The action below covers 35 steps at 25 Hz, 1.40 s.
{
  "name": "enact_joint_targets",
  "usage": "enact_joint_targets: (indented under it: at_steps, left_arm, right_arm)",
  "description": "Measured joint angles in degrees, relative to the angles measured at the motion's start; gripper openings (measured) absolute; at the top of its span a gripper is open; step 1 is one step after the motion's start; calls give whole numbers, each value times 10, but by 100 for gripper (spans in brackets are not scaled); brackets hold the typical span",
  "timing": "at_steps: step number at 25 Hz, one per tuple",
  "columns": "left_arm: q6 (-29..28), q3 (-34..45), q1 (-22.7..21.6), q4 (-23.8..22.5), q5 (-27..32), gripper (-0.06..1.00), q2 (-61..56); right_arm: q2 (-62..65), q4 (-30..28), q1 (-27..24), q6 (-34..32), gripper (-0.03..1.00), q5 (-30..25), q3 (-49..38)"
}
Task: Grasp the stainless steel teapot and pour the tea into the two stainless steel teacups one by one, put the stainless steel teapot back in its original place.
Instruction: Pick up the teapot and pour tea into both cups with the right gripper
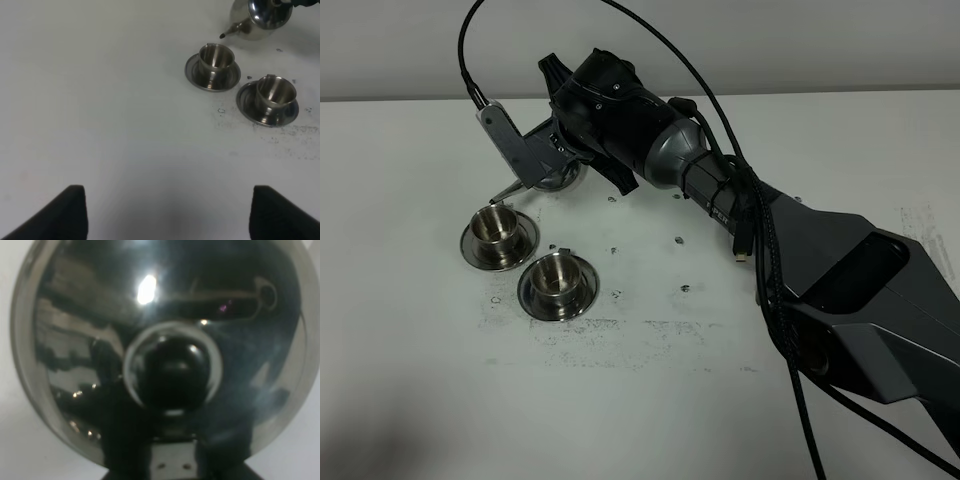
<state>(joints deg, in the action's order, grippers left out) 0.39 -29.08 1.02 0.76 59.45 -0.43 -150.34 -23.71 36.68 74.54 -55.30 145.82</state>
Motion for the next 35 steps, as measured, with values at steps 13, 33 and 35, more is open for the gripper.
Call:
enact_joint_targets:
  at_steps: [13, 33, 35]
  left_arm:
    - [0, 0, 0, 0, 0, 64, 0]
    - [0, 0, 0, 0, 0, 64, 0]
    - [0, 0, 0, 0, 0, 64, 0]
  right_arm:
    - [0, -49, 9, 0, 17, 0, 0]
    - [0, -100, 14, 10, 17, 11, 0]
    - [0, -101, 14, 11, 17, 11, 0]
